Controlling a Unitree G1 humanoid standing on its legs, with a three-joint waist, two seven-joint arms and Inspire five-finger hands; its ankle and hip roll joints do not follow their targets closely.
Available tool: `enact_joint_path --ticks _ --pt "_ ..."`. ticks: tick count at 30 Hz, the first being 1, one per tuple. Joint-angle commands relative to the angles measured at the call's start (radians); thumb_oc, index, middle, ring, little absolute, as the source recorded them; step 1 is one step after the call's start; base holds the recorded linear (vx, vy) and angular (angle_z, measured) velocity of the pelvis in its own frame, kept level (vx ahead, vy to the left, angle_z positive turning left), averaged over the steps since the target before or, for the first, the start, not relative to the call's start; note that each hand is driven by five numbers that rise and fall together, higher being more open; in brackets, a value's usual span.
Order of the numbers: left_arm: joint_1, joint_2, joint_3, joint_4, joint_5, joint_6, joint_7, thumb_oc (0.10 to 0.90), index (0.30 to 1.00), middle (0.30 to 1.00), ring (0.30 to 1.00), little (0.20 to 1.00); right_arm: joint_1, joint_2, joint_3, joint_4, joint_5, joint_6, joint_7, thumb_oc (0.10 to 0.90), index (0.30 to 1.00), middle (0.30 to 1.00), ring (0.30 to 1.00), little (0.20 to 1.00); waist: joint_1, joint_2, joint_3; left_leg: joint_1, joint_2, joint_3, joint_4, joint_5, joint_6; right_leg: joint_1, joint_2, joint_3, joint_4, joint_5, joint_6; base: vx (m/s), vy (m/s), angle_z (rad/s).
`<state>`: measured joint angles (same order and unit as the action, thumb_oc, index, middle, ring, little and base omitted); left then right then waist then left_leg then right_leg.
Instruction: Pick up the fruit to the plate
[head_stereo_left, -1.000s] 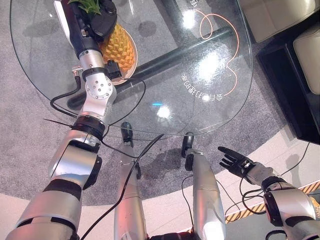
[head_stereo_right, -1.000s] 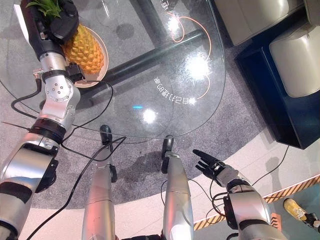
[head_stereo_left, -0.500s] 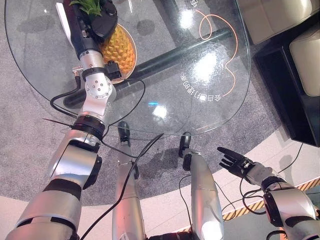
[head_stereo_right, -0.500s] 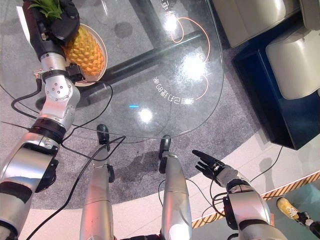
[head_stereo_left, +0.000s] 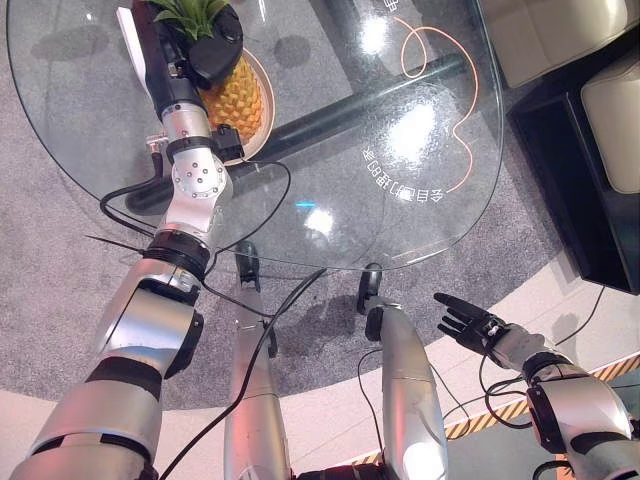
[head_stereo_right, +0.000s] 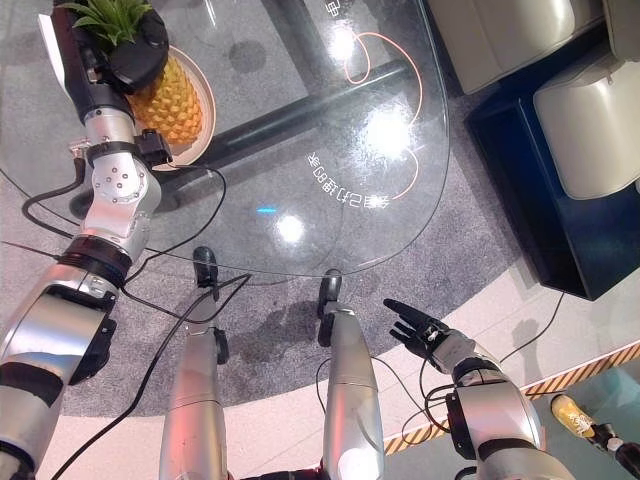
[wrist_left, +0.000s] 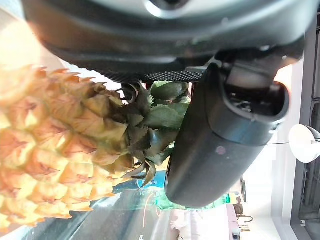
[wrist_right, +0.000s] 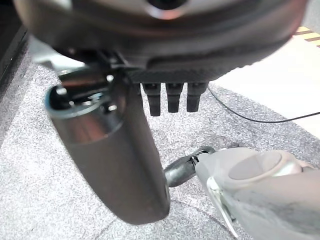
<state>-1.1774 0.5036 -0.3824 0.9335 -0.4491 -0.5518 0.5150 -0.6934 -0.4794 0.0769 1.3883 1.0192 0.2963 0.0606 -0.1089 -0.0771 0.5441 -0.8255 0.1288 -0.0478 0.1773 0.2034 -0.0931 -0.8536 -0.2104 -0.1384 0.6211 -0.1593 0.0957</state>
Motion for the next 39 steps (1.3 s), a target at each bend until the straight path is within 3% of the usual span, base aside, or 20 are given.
enact_joint_path --ticks 1,10,25,34,39 --pt "-0.224 0.067 -0.010 -0.005 0.095 -0.099 0.037 0.536 0.674 0.674 0.674 0.636 0.078 -0.027 0.021 0.005 -0.009 0.002 -0.010 0.800 0.900 0.900 0.900 0.900 0.025 -0.041 -0.024 -0.006 0.005 0.057 0.225 -0.230 0.022 0.039 0.038 0.049 -0.251 0.196 0.015 0.00 0.000 0.00" --pt "-0.228 0.085 -0.021 -0.013 0.118 -0.097 0.063 0.545 0.681 0.681 0.681 0.645 0.083 -0.032 0.020 0.004 -0.013 -0.006 -0.009 0.800 0.900 0.900 0.900 0.900 0.028 -0.032 -0.024 -0.005 0.001 0.059 0.224 -0.229 0.025 0.038 0.035 0.047 -0.250 0.195 0.013 0.00 0.000 0.00" --pt "-0.195 0.092 -0.008 -0.034 0.106 -0.122 0.029 0.473 0.620 0.620 0.620 0.573 0.083 -0.039 0.015 0.000 -0.019 -0.012 -0.012 0.800 0.900 0.900 0.900 0.900 0.038 -0.024 -0.024 -0.013 -0.002 0.057 0.233 -0.231 0.027 0.030 0.032 0.042 -0.240 0.191 0.010 0.00 0.000 0.00" --pt "-0.167 0.093 0.012 -0.056 0.105 -0.137 0.007 0.487 0.632 0.632 0.632 0.587 0.083 -0.034 0.007 -0.003 -0.022 -0.015 -0.013 0.800 0.900 0.900 0.900 0.900 0.048 -0.028 -0.024 -0.015 0.000 0.053 0.241 -0.235 0.028 0.032 0.030 0.032 -0.233 0.189 0.012 -0.02 -0.001 0.00" --pt "-0.149 0.098 0.019 -0.074 0.111 -0.149 -0.013 0.542 0.679 0.679 0.679 0.642 0.083 -0.031 0.005 -0.002 -0.020 -0.020 -0.011 0.800 0.900 0.900 0.900 0.900 0.057 -0.030 -0.024 -0.016 0.002 0.049 0.243 -0.237 0.029 0.034 0.030 0.024 -0.230 0.186 0.012 0.00 0.000 0.00"
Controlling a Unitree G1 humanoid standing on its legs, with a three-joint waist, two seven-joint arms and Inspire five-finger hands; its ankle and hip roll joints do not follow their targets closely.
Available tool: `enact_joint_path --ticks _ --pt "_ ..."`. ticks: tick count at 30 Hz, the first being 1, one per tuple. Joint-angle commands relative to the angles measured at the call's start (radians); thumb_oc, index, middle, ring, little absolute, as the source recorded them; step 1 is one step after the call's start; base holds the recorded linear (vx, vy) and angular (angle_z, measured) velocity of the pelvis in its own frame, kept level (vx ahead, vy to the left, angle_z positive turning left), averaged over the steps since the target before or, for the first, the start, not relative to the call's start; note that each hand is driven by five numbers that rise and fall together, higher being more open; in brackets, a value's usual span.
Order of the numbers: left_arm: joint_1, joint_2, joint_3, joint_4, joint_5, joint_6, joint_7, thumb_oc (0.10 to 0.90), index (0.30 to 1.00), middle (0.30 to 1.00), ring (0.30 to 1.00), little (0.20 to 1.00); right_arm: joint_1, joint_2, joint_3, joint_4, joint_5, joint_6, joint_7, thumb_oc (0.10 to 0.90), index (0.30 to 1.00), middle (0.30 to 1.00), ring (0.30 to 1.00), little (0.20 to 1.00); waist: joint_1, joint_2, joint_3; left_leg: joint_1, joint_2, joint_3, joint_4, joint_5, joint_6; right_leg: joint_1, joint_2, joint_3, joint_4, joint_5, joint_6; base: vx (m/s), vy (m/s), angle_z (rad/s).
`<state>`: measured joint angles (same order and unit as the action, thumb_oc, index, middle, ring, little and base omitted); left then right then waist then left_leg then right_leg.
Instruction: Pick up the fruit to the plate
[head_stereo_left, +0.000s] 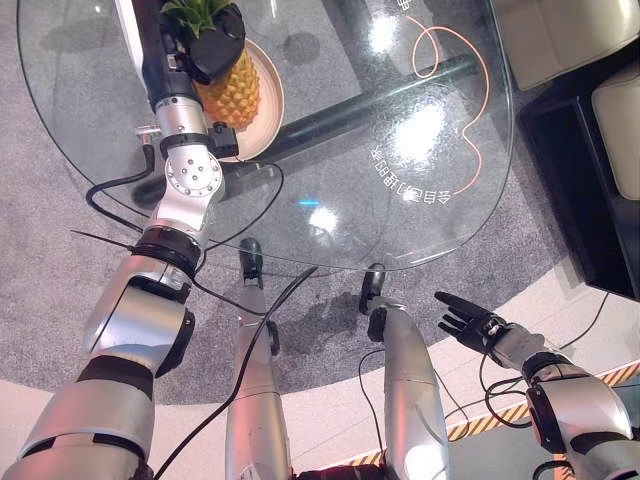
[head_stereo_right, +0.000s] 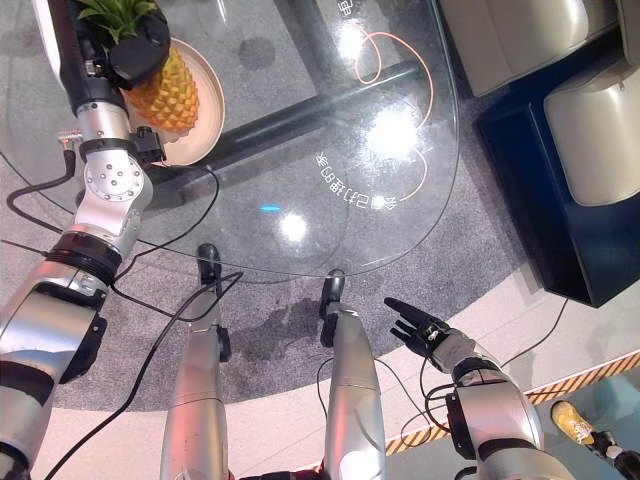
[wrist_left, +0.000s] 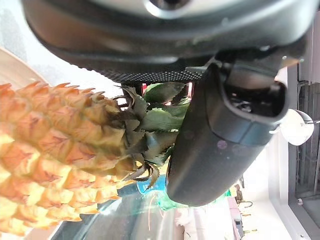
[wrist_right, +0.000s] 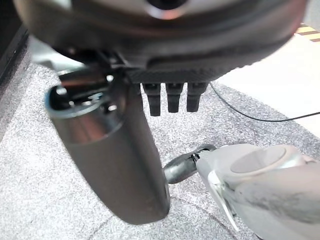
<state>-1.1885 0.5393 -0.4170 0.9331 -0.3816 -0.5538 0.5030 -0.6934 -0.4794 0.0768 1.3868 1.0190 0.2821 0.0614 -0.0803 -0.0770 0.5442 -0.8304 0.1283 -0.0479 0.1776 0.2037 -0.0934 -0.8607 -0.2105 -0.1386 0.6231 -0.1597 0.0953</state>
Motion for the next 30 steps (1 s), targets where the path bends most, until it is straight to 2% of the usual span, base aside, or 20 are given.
enact_joint_path --ticks 1,7,11,30 --pt "-0.136 0.062 0.055 -0.077 0.042 -0.147 -0.003 0.542 0.679 0.679 0.679 0.642 0.084 -0.032 0.004 0.000 -0.020 -0.006 -0.010 0.800 0.900 0.900 0.900 0.900 0.028 -0.030 -0.024 -0.011 0.002 0.049 0.243 -0.238 0.029 0.041 0.030 0.024 -0.231 0.186 0.012 0.00 0.000 0.00" --pt "-0.112 0.062 0.064 -0.111 0.040 -0.144 -0.021 0.635 0.759 0.759 0.759 0.735 0.082 -0.032 -0.002 -0.003 -0.021 -0.006 -0.014 0.800 0.900 0.900 0.900 0.900 0.037 -0.029 -0.024 -0.012 0.001 0.044 0.239 -0.237 0.029 0.043 0.032 0.018 -0.232 0.183 0.012 0.00 0.000 0.00" --pt "-0.093 0.059 0.070 -0.120 0.039 -0.146 -0.034 0.657 0.778 0.778 0.778 0.757 0.083 -0.034 -0.007 -0.006 -0.022 -0.004 -0.018 0.800 0.900 0.900 0.900 0.900 0.041 -0.028 -0.024 -0.013 -0.001 0.043 0.241 -0.237 0.030 0.044 0.031 0.015 -0.230 0.182 0.011 0.00 0.000 0.00" --pt "0.012 0.050 0.120 -0.192 0.045 -0.174 -0.072 0.671 0.789 0.789 0.789 0.771 0.098 -0.040 -0.030 -0.019 -0.017 -0.008 -0.027 0.800 0.900 0.900 0.900 0.900 0.060 -0.020 -0.024 -0.026 -0.007 0.034 0.256 -0.244 0.034 0.037 0.025 0.004 -0.221 0.178 0.011 0.00 0.000 0.02"
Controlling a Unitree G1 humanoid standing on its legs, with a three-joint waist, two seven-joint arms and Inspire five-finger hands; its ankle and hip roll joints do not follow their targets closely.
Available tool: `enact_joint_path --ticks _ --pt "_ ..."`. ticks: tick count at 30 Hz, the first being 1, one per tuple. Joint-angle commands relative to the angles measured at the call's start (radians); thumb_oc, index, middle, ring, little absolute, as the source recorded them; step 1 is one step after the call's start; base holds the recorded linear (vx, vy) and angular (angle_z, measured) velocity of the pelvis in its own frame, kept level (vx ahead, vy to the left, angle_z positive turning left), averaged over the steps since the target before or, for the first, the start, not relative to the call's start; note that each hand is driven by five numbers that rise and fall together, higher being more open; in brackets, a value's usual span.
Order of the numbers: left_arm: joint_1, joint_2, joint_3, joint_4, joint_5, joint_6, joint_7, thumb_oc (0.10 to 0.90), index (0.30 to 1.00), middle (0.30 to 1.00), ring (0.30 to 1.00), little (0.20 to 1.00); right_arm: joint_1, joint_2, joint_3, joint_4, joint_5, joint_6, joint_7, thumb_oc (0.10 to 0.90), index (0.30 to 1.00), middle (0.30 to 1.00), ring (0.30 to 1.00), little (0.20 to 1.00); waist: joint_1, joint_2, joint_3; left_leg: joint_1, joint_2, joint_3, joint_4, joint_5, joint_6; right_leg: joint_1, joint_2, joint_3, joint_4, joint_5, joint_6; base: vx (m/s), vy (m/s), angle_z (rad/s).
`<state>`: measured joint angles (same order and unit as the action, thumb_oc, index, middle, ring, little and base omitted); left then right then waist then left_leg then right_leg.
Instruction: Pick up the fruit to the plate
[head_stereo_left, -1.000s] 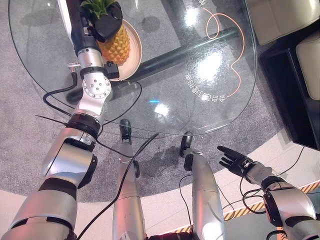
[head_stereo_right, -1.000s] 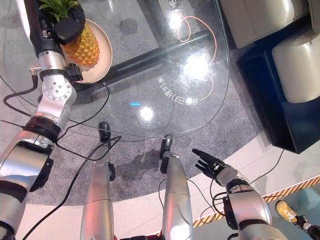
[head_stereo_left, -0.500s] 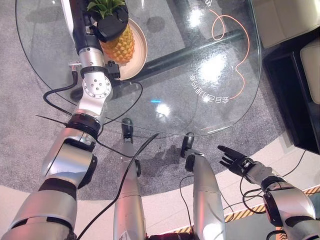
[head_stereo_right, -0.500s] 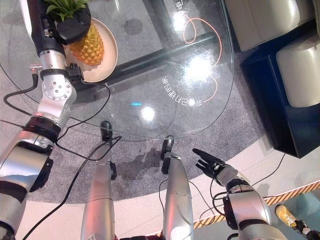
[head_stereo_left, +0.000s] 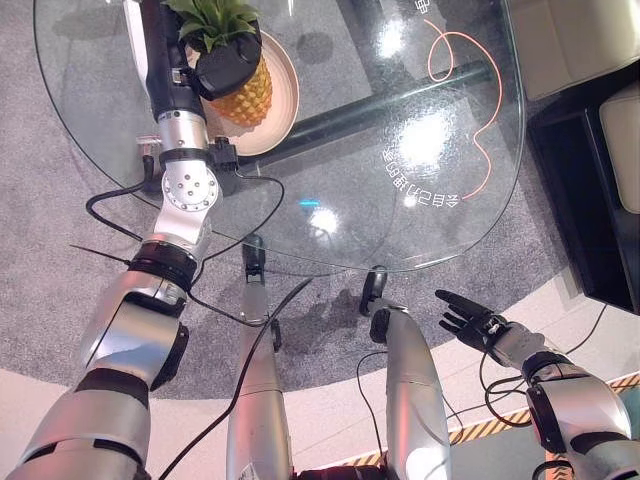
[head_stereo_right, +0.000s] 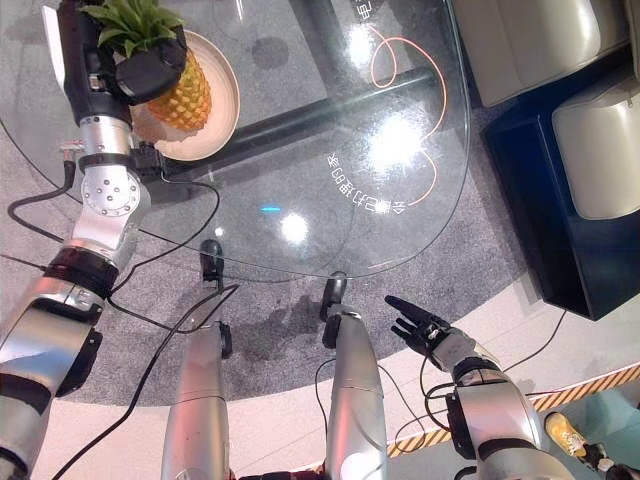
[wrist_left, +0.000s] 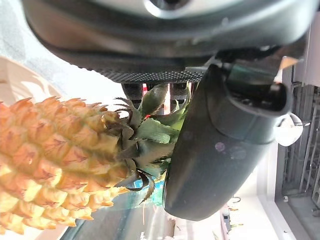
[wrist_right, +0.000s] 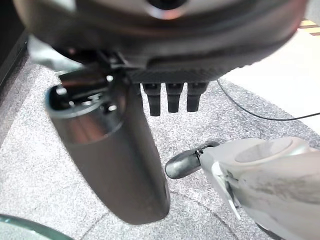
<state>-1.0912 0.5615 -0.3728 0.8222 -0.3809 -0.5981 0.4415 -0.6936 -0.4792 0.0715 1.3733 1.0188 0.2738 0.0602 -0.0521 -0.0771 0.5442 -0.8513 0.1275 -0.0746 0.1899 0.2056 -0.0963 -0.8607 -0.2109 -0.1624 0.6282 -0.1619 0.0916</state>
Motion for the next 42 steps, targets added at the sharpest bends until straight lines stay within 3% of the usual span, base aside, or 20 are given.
enact_joint_path --ticks 1,7,10,11,19,22,23,42 --pt "-0.082 0.029 0.078 -0.085 0.042 -0.129 -0.014 0.676 0.794 0.794 0.794 0.776 0.099 -0.040 -0.026 -0.007 -0.018 0.001 -0.027 0.800 0.900 0.900 0.900 0.900 0.033 -0.019 -0.024 -0.006 -0.007 0.061 0.245 -0.247 0.038 0.037 0.025 0.027 -0.225 0.180 0.014 0.00 0.000 0.00" --pt "-0.047 0.022 0.088 -0.104 0.048 -0.136 -0.022 0.682 0.799 0.799 0.799 0.782 0.107 -0.037 -0.033 -0.007 -0.021 -0.007 -0.024 0.800 0.900 0.900 0.900 0.900 0.039 -0.015 -0.024 -0.009 -0.010 0.058 0.247 -0.248 0.040 0.033 0.024 0.025 -0.221 0.180 0.015 0.00 0.000 0.00" --pt "-0.025 0.019 0.098 -0.115 0.051 -0.140 -0.024 0.740 0.848 0.848 0.848 0.840 0.109 -0.035 -0.036 -0.009 -0.020 -0.009 -0.027 0.800 0.900 0.900 0.900 0.900 0.044 -0.014 -0.024 -0.009 -0.010 0.057 0.243 -0.248 0.041 0.035 0.024 0.020 -0.223 0.180 0.016 0.00 0.000 0.00" --pt "-0.018 0.018 0.100 -0.118 0.051 -0.141 -0.021 0.800 0.900 0.900 0.900 0.900 0.109 -0.037 -0.038 -0.010 -0.021 -0.007 -0.026 0.800 0.900 0.900 0.900 0.900 0.045 -0.014 -0.024 -0.009 -0.011 0.056 0.243 -0.248 0.041 0.035 0.024 0.020 -0.223 0.180 0.016 0.00 0.000 0.00" --pt "0.015 0.020 0.119 -0.127 0.050 -0.143 -0.018 0.800 0.900 0.900 0.900 0.900 0.114 -0.038 -0.046 -0.012 -0.023 -0.009 -0.027 0.800 0.900 0.900 0.900 0.900 0.051 -0.012 -0.024 -0.015 -0.011 0.052 0.244 -0.246 0.041 0.032 0.021 0.015 -0.223 0.181 0.018 0.00 0.000 0.00" --pt "0.026 0.018 0.120 -0.129 0.048 -0.141 -0.019 0.759 0.865 0.865 0.865 0.859 0.113 -0.039 -0.049 -0.013 -0.024 -0.010 -0.028 0.800 0.900 0.900 0.900 0.900 0.053 -0.010 -0.024 -0.016 -0.012 0.052 0.245 -0.246 0.041 0.032 0.019 0.014 -0.223 0.181 0.018 0.00 0.000 0.00" --pt "0.031 0.015 0.120 -0.131 0.051 -0.140 -0.019 0.800 0.900 0.900 0.900 0.900 0.114 -0.037 -0.049 -0.014 -0.024 -0.012 -0.030 0.800 0.900 0.900 0.900 0.900 0.054 -0.009 -0.024 -0.016 -0.013 0.051 0.245 -0.246 0.041 0.032 0.018 0.013 -0.224 0.181 0.019 0.00 0.000 0.00" --pt "0.091 0.011 0.135 -0.164 0.068 -0.151 -0.027 0.800 0.900 0.900 0.900 0.900 0.119 -0.033 -0.058 -0.026 -0.018 -0.017 -0.036 0.800 0.900 0.900 0.900 0.900 0.065 -0.005 -0.024 -0.011 -0.012 0.051 0.229 -0.238 0.040 0.041 0.012 0.001 -0.239 0.191 0.025 0.00 0.000 0.00"
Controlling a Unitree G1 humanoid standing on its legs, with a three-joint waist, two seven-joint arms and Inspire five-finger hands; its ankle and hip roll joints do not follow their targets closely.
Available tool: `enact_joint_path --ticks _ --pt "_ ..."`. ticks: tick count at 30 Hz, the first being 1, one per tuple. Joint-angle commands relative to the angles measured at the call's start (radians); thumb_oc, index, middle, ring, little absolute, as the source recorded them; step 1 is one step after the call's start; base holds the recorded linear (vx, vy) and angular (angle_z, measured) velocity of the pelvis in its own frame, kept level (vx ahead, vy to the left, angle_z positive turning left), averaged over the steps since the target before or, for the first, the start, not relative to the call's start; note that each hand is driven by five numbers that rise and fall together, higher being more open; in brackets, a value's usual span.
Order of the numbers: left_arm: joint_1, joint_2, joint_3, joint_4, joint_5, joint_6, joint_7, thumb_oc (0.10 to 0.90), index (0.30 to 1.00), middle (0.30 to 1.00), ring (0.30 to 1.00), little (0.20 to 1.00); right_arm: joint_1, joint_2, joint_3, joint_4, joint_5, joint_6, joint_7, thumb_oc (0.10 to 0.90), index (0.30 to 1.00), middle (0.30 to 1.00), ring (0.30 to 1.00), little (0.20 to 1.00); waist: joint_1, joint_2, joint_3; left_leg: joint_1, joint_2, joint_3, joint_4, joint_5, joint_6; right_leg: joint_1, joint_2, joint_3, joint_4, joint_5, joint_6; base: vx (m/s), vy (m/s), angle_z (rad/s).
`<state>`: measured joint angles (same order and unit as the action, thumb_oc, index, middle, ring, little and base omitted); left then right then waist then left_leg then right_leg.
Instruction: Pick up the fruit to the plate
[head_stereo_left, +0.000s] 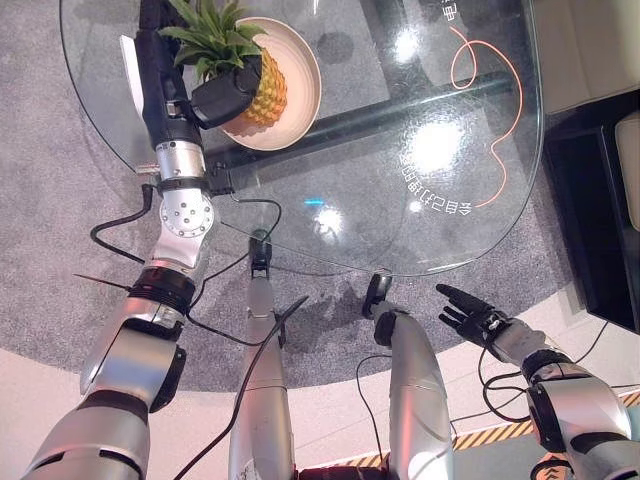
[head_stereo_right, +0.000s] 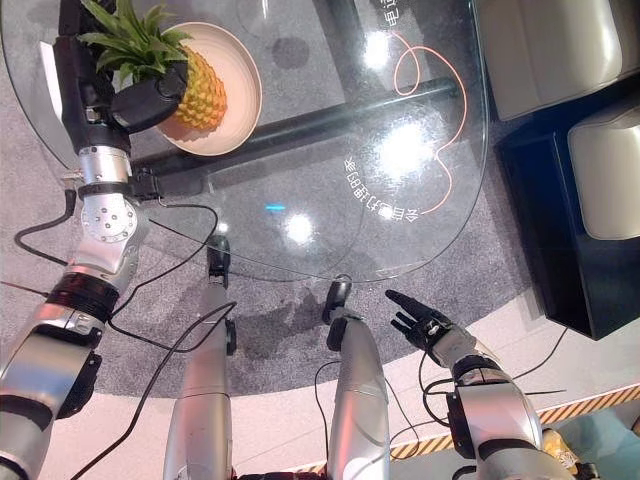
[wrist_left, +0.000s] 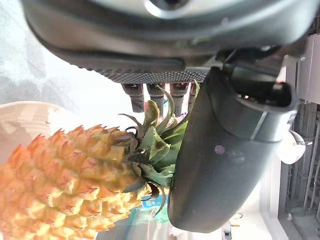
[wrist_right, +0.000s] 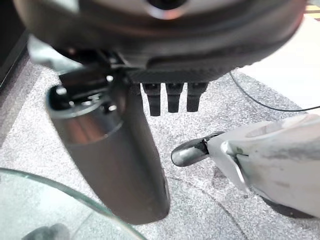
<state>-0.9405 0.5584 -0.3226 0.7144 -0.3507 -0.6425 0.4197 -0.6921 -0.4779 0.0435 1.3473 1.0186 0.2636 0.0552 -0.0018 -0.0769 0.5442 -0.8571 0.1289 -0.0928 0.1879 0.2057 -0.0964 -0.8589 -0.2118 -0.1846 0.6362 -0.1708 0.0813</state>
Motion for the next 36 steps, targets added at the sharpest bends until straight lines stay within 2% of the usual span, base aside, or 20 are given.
enact_joint_path --ticks 1,8,15,36 --pt "-0.053 0.011 0.086 -0.060 0.045 -0.106 -0.009 0.800 0.900 0.900 0.900 0.900 0.115 -0.034 -0.031 -0.004 -0.016 -0.005 -0.036 0.800 0.900 0.900 0.900 0.900 0.016 -0.004 -0.024 -0.004 -0.015 0.070 0.231 -0.238 0.041 0.041 0.011 0.022 -0.248 0.200 0.036 0.00 0.000 0.00" --pt "-0.024 -0.002 0.081 -0.068 0.070 -0.125 -0.011 0.800 0.900 0.900 0.900 0.900 0.111 -0.038 -0.034 -0.004 -0.013 -0.004 -0.037 0.800 0.900 0.900 0.900 0.900 0.022 0.001 -0.024 -0.001 -0.018 0.069 0.232 -0.239 0.042 0.046 0.006 0.018 -0.251 0.201 0.037 0.00 0.000 0.00" --pt "-0.003 -0.004 0.084 -0.089 0.094 -0.118 -0.017 0.800 0.900 0.900 0.900 0.900 0.109 -0.046 -0.040 -0.001 -0.017 0.000 -0.031 0.800 0.900 0.900 0.900 0.900 0.028 0.001 -0.024 0.007 -0.018 0.068 0.225 -0.237 0.042 0.057 0.005 0.014 -0.255 0.202 0.040 0.00 0.000 0.00" --pt "0.049 0.006 0.100 -0.158 0.084 -0.128 -0.015 0.800 0.900 0.900 0.900 0.900 0.115 -0.049 -0.049 -0.006 -0.012 -0.003 -0.034 0.800 0.900 0.900 0.900 0.900 0.042 0.010 -0.024 0.042 -0.020 0.068 0.201 -0.228 0.040 0.093 -0.001 0.007 -0.273 0.203 0.041 0.00 0.000 0.00"
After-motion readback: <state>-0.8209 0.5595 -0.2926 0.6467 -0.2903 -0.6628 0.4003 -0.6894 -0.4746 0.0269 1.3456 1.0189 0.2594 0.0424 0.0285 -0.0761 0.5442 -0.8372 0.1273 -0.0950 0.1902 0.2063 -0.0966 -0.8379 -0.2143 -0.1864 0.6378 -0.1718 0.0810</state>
